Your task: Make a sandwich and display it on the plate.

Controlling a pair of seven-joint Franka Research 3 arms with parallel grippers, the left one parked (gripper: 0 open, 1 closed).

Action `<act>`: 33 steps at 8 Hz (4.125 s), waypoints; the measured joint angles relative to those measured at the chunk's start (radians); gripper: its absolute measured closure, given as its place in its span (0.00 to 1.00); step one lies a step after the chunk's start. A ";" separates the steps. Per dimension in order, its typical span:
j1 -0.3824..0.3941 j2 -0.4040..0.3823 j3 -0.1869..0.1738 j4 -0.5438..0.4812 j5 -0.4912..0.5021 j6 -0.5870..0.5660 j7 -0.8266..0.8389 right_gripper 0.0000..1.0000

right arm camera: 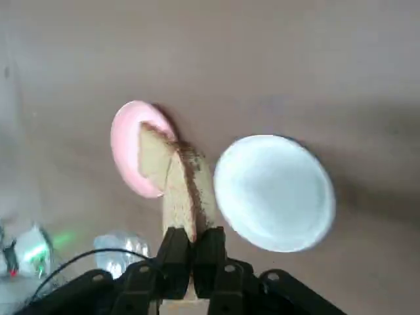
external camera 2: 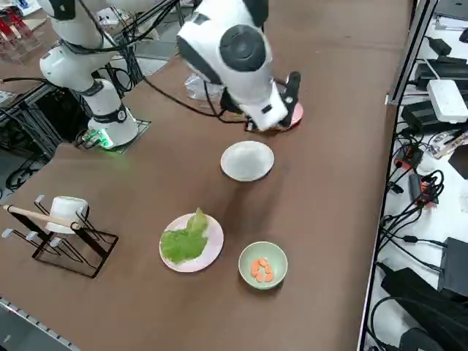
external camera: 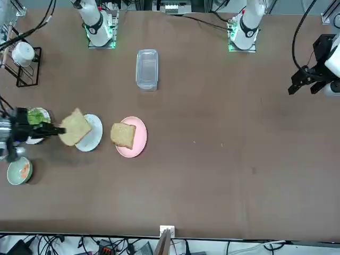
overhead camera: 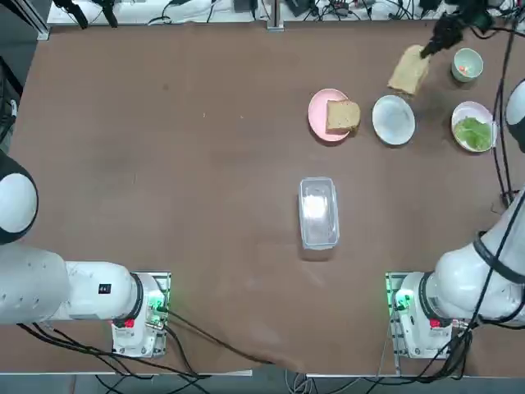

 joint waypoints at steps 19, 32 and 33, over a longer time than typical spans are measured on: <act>0.058 -0.274 -0.013 -0.809 0.464 0.743 -0.055 0.93; 0.041 -0.221 -0.016 -0.809 0.500 0.738 -0.221 0.60; 0.037 -0.220 -0.017 -0.809 0.500 0.734 -0.229 0.43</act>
